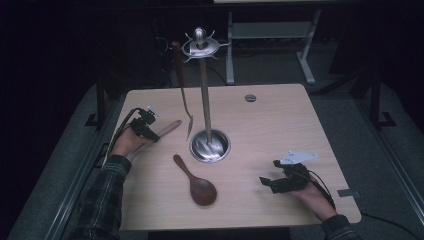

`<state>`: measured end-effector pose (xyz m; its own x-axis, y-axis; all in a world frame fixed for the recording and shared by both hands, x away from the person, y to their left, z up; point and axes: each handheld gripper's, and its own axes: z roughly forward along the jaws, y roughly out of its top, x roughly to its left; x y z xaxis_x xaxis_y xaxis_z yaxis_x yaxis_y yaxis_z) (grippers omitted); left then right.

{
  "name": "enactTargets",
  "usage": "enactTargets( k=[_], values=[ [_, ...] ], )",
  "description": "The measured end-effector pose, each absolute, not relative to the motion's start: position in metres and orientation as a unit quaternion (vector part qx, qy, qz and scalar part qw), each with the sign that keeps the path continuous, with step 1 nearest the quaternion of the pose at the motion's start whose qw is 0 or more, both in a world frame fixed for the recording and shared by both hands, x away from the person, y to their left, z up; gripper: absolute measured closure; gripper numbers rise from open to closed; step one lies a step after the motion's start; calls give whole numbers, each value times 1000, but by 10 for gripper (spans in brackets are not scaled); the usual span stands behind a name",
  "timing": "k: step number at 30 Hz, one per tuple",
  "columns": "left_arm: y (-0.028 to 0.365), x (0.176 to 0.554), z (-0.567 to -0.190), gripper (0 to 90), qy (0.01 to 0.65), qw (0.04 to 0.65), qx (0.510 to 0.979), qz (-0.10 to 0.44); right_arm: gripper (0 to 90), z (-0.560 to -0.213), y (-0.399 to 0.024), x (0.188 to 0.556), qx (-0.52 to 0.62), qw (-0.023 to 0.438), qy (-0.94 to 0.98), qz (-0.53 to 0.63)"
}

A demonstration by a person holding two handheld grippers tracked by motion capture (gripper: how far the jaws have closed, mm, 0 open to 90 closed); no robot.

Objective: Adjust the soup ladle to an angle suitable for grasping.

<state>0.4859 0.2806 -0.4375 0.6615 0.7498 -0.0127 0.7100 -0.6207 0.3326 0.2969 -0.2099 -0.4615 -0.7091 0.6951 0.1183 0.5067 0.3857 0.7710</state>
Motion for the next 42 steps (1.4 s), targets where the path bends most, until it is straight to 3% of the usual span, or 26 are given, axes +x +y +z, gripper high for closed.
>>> enactTargets(
  k=[7,16,42],
  values=[
    [286,484,-430,760,430,168,884,66,152,-462,-211,298,364,115,824,418],
    [295,466,-407,760,439,227,864,100,152,-461,-211,298,364,115,824,418],
    [303,382,-330,761,384,369,825,189,152,-460,-211,298,366,115,822,420]
  ],
)
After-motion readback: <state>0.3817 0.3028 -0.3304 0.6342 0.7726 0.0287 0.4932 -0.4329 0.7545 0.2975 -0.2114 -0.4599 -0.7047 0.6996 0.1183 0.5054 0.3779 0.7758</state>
